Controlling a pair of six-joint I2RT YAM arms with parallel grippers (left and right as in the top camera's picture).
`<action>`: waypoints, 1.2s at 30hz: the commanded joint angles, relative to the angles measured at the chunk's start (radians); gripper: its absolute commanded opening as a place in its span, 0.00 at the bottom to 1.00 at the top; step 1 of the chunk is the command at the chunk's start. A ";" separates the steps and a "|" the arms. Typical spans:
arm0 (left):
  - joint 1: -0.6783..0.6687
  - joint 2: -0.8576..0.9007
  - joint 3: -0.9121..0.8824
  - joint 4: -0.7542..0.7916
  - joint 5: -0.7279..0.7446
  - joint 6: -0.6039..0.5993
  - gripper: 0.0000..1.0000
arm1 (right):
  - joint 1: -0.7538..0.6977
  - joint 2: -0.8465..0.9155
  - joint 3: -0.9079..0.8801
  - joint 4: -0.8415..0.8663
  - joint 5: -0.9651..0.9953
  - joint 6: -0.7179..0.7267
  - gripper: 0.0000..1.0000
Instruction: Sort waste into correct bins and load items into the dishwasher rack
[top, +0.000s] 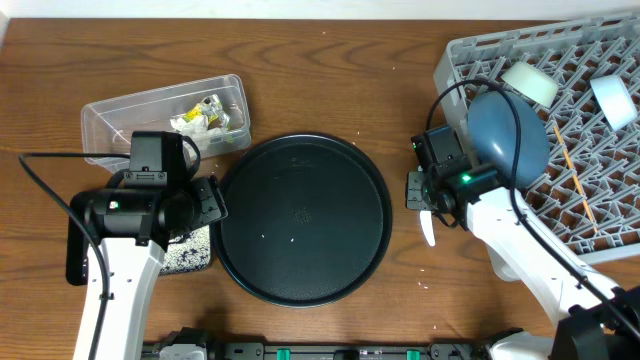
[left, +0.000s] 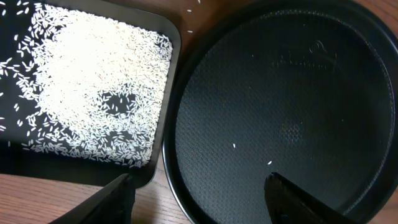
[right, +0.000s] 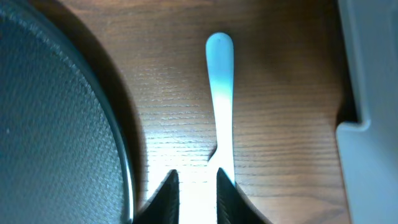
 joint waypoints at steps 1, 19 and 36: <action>0.005 0.004 0.017 -0.005 -0.002 -0.001 0.68 | -0.003 -0.008 -0.002 -0.004 0.010 -0.041 0.24; 0.005 0.004 0.017 -0.005 -0.002 -0.001 0.68 | -0.193 0.132 0.002 0.042 -0.182 -0.267 0.49; 0.005 0.004 0.017 -0.005 -0.002 -0.002 0.68 | -0.159 0.306 0.002 0.113 -0.199 -0.332 0.50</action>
